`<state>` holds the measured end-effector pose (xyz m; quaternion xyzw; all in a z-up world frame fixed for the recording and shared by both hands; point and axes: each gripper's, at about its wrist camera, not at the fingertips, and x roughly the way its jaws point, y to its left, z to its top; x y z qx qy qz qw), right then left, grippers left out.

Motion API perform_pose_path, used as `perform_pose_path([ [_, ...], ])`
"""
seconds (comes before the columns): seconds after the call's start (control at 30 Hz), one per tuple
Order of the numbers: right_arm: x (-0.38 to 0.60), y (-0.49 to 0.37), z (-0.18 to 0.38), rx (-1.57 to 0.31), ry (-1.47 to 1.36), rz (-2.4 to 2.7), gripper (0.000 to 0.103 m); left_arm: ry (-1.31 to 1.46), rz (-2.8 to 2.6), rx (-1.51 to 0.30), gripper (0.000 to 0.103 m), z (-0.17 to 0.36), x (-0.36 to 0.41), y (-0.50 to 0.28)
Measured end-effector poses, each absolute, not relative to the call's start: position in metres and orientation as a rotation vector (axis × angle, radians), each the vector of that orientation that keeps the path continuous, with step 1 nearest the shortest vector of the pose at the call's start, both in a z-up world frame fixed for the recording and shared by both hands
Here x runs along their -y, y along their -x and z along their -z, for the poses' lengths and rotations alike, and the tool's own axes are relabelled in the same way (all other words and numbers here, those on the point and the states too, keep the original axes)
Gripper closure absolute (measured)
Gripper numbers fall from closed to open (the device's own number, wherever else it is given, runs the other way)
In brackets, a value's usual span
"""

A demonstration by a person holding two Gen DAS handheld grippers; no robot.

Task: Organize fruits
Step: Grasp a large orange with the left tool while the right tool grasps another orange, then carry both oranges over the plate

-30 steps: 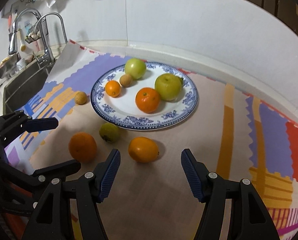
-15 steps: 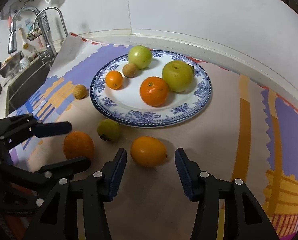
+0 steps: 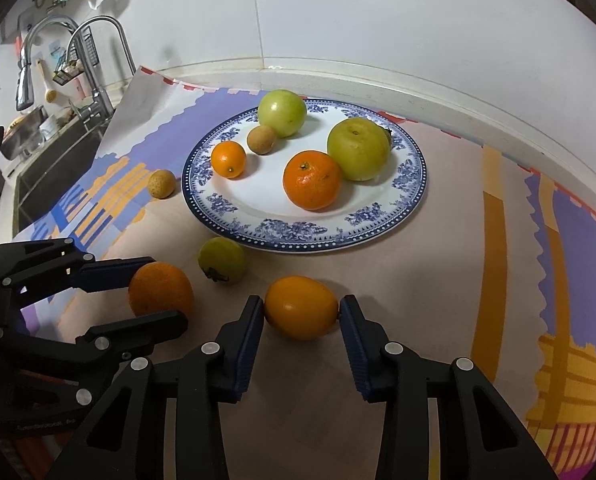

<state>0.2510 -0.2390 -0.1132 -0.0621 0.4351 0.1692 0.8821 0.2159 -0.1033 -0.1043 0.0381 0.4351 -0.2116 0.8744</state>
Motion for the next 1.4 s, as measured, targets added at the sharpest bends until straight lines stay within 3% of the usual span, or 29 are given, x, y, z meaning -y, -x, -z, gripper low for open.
perform_pose_path([
  [1.4, 0.206, -0.198, 0.043, -0.722, 0.056, -0.220, 0.063, -0.117, 0.447, -0.680, 0.063, 0.029, 0.051, -0.198],
])
